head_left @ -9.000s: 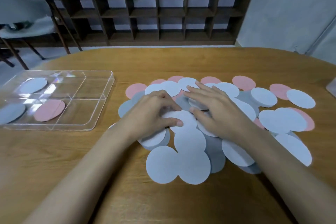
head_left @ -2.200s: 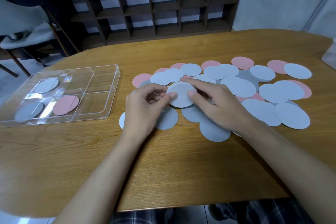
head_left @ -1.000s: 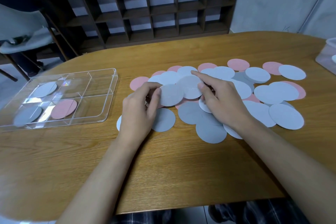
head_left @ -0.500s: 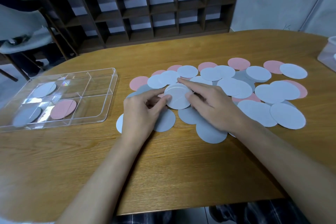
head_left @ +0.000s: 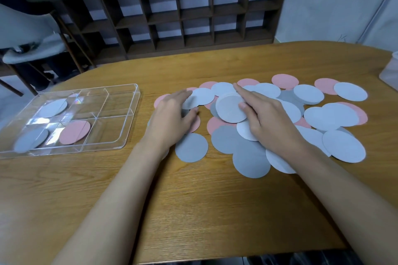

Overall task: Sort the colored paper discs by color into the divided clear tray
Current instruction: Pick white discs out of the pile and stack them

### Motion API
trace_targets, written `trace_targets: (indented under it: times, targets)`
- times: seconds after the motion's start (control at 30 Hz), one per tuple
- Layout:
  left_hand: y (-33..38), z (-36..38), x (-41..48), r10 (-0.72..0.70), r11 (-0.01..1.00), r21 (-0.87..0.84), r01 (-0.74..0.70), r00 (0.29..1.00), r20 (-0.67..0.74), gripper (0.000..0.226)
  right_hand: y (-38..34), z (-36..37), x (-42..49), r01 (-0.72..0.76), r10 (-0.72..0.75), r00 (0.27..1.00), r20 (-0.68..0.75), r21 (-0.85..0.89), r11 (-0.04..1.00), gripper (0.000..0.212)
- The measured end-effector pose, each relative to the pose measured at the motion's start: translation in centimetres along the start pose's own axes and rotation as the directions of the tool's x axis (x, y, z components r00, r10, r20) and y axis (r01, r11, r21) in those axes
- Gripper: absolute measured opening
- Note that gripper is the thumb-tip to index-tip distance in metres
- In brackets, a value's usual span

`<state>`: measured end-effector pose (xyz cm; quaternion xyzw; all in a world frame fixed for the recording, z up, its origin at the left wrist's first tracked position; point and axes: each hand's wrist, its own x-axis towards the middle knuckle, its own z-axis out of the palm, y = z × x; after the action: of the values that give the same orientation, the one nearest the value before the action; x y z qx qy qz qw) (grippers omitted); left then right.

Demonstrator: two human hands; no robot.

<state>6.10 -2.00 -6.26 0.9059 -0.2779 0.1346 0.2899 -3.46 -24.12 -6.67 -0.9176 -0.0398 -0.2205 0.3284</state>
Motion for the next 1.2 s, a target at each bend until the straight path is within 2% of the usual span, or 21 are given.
trace_targets:
  times: [0.1,0.27,0.43,0.57,0.7,0.8,0.9,1.0,1.2]
  targets:
    - [-0.9,0.5,0.6,-0.063,0.998,0.024,0.061,0.996,0.057,0.035,0.3,0.1,0.0,0.006,-0.006,1.000,0.013,-0.013,1.000,0.046]
    - [-1.6,0.5,0.7,-0.071,0.995,0.066,0.070,0.997,0.013,0.034,0.5,0.7,0.3,0.031,-0.031,0.999,0.015,-0.005,1.000,0.044]
    - [-2.0,0.1,0.4,0.037,0.993,0.111,-0.039,0.999,0.026,0.020,0.7,0.8,0.4,0.013,-0.013,1.000,0.008,0.023,1.000,0.043]
    - [-1.9,-0.7,0.0,0.107,0.990,0.092,-0.105,0.994,-0.011,0.028,0.4,0.6,0.3,-0.014,0.015,1.000,-0.011,0.043,0.999,0.042]
    - [-1.4,-0.9,-0.4,0.178,0.982,0.077,-0.171,0.980,-0.090,0.023,0.1,0.4,0.2,-0.046,0.049,0.998,-0.036,0.080,0.996,0.043]
    - [-0.6,-1.1,-0.5,0.199,0.980,0.017,-0.199,0.964,-0.174,0.017,0.0,0.4,0.2,-0.055,0.059,0.998,-0.036,0.100,0.993,0.045]
    - [0.3,-1.3,-0.6,0.158,0.977,-0.106,-0.186,0.960,-0.231,0.014,0.1,0.3,0.2,-0.052,0.056,0.998,-0.030,0.111,0.992,0.046]
    - [0.8,-1.4,-0.8,0.084,0.967,-0.217,-0.130,0.974,-0.209,0.010,0.1,0.3,0.2,-0.049,0.053,0.998,-0.032,0.109,0.993,0.045]
    - [1.1,-1.8,-0.8,0.030,0.957,-0.280,-0.074,0.987,-0.158,0.009,0.3,0.4,0.2,-0.082,0.090,0.994,-0.063,0.123,0.989,0.045]
